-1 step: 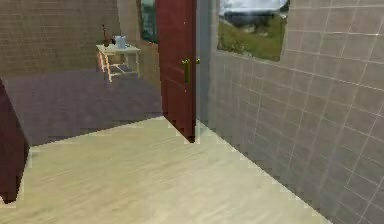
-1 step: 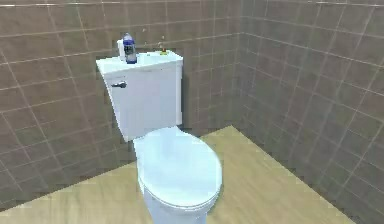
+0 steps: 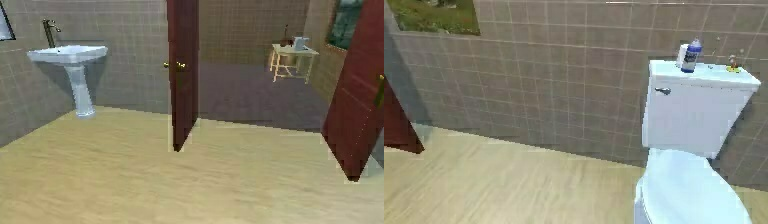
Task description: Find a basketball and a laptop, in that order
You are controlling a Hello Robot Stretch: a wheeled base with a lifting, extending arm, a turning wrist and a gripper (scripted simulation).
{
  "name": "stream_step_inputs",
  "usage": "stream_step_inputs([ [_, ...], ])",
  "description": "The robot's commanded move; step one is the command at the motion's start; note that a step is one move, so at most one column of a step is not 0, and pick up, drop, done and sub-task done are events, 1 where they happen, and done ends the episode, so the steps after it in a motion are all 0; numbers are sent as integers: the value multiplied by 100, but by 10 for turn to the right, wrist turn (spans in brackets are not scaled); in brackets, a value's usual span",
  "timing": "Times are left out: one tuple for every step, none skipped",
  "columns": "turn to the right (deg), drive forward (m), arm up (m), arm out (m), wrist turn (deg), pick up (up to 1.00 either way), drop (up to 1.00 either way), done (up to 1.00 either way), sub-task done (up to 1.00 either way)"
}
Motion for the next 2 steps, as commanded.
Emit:
stream_step_inputs([
  [-450, 0, 0, 0, 0, 0, 0, 0, 0],
  [-450, 0, 0, 0, 0, 0, 0, 0, 0],
])
